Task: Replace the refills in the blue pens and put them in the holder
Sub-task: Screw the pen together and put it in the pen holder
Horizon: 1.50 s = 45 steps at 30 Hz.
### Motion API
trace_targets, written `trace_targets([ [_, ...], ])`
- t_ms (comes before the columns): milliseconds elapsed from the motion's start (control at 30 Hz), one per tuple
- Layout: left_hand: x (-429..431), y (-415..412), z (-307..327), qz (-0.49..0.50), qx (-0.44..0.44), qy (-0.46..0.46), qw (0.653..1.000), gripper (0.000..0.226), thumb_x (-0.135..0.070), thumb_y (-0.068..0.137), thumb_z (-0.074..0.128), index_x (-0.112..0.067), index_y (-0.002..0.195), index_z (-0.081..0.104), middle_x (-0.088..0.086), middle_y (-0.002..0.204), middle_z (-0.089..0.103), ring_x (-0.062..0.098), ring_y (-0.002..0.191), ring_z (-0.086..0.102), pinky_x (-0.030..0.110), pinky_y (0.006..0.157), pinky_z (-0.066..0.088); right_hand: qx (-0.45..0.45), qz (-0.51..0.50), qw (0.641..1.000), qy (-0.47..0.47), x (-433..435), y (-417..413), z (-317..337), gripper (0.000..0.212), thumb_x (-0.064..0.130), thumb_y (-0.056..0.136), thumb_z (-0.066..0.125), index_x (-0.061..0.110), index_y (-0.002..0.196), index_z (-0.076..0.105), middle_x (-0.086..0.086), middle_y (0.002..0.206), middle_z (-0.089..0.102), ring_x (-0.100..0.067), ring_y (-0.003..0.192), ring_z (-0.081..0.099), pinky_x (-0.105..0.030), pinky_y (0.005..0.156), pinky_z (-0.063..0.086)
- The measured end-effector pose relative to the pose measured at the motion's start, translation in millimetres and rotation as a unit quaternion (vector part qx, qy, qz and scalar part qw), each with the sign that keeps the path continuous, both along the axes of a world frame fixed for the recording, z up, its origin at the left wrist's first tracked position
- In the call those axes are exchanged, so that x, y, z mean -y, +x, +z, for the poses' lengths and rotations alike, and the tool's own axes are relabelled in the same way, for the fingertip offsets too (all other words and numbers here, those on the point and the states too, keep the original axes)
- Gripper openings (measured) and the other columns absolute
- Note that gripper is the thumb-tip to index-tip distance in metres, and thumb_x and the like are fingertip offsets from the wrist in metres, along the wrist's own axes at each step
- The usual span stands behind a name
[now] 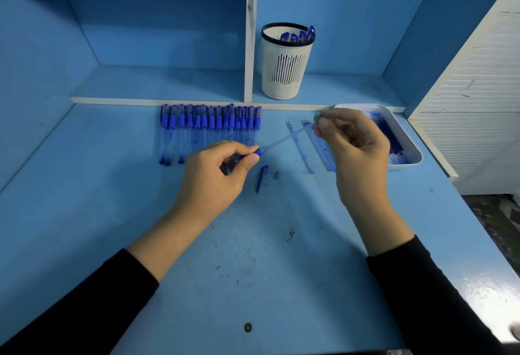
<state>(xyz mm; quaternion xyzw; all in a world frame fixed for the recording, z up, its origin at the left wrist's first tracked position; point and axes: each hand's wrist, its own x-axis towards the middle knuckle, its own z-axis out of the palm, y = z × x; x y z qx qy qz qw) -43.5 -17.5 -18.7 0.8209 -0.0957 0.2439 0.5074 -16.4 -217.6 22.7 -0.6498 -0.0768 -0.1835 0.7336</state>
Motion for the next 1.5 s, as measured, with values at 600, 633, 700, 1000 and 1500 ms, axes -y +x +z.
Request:
trace_targets([
  [600,20.3,24.2,3.9,0.011,0.048,0.025,0.998,0.02,-0.018,0.09,0.066,-0.018,0.109,0.074,-0.01,0.09,0.07,0.009,0.076,0.064,0.026,0.071,0.055,-0.056,-0.082,0.985,0.143,31.0,47.2,13.8,0.015,-0.001,0.091,0.059,0.006,0.098,0.071,-0.003,0.089,0.073,-0.013,0.082,0.067,-0.023,0.084,0.052],
  [633,19.7,27.7,4.4,0.02,0.059,0.025,0.998,0.021,-0.02,0.091,0.065,-0.017,0.109,0.074,-0.01,0.092,0.07,0.007,0.077,0.064,0.025,0.072,0.055,-0.071,-0.072,0.988,0.118,37.8,54.3,14.4,0.015,-0.001,0.091,0.059,0.006,0.099,0.07,-0.005,0.092,0.073,-0.013,0.083,0.067,-0.023,0.084,0.052],
  [700,20.1,35.2,6.1,0.028,0.076,0.023,0.996,0.021,-0.02,0.092,0.064,-0.015,0.109,0.074,-0.008,0.097,0.072,0.005,0.083,0.066,0.021,0.077,0.054,-0.115,-0.03,0.993,0.027,49.4,66.9,14.9,0.018,0.0,0.088,0.062,0.009,0.1,0.071,-0.005,0.097,0.073,-0.012,0.087,0.067,-0.022,0.086,0.052],
  [1000,31.4,65.9,7.7,0.014,0.15,0.059,0.987,0.019,-0.012,0.093,0.064,-0.006,0.108,0.074,-0.008,0.102,0.069,0.011,0.088,0.068,0.023,0.079,0.055,-0.168,0.115,0.919,-0.338,33.8,93.2,7.2,0.021,0.001,0.082,0.07,0.016,0.095,0.077,-0.004,0.093,0.075,-0.008,0.082,0.065,-0.019,0.083,0.05],
  [1500,30.6,64.6,1.5,-0.029,0.146,0.081,0.986,0.02,-0.009,0.091,0.068,-0.007,0.11,0.073,-0.007,0.103,0.069,0.01,0.088,0.068,0.023,0.08,0.055,-0.108,-0.047,0.881,-0.458,68.0,83.1,27.3,0.011,0.012,0.084,0.07,0.019,0.092,0.075,0.006,0.084,0.071,0.008,0.067,0.059,0.003,0.06,0.036],
])
